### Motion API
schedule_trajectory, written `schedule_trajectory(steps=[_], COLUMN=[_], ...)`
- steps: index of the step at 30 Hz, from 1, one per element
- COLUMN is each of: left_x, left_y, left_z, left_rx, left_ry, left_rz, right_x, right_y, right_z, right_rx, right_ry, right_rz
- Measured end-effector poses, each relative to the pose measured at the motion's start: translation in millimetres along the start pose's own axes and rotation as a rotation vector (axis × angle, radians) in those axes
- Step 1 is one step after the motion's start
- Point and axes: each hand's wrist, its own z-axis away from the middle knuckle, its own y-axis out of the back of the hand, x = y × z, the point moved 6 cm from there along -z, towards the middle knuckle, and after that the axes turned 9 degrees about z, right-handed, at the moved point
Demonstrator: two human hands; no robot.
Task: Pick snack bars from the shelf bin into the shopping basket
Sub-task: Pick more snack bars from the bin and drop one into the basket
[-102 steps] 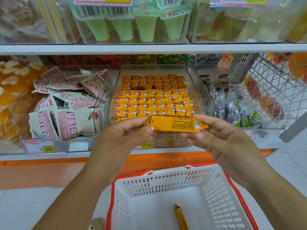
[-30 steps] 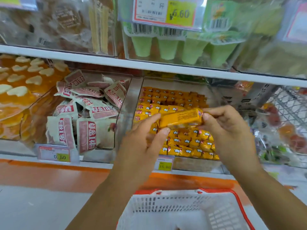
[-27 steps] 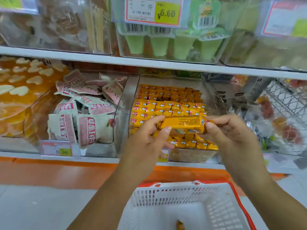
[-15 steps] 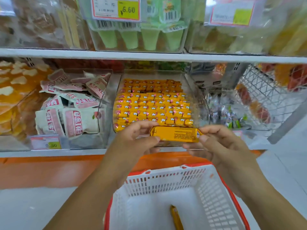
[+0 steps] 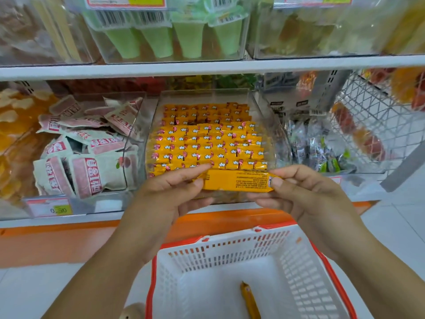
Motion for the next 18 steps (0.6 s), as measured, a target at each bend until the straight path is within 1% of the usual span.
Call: schedule_trajectory(steps=[3,8,10,12,15,18], left_x=[0.8,3.0,3.5,4.5,5.0,8.1], left_y=[0.0,4.4,5.1,6.1,7.2,0.4], left_z=[2.5,7.1,8.9,10.0,10.5,12.9], left_rx=[-0.028,-0.019,-0.002,0.041,0.15,0.212], left_ry=[0.012,0.013,0.023,0.021,-0.024,-0.103], left_rz=[-0.034,-0.043,-0.045,-0.086,-0.222,-0.293], right_x=[3.4,8.1,9.7,10.4,10.8,12.5], right_y=[1.0,-3.0,-1.2,1.2,2.3,-1.2], right_z=[-2.4,-1.0,-1.3,-2.4,-2.9,-3.1], right_rx=[0.009,-0.075,-0.044,0.0,0.054,0.056], right_ry=[-0.007,-0.033,-0.035,-0.011,0.058,0.103], right_rz=[-0.024,-0.054,-0.049,0.035,0.209,0.194])
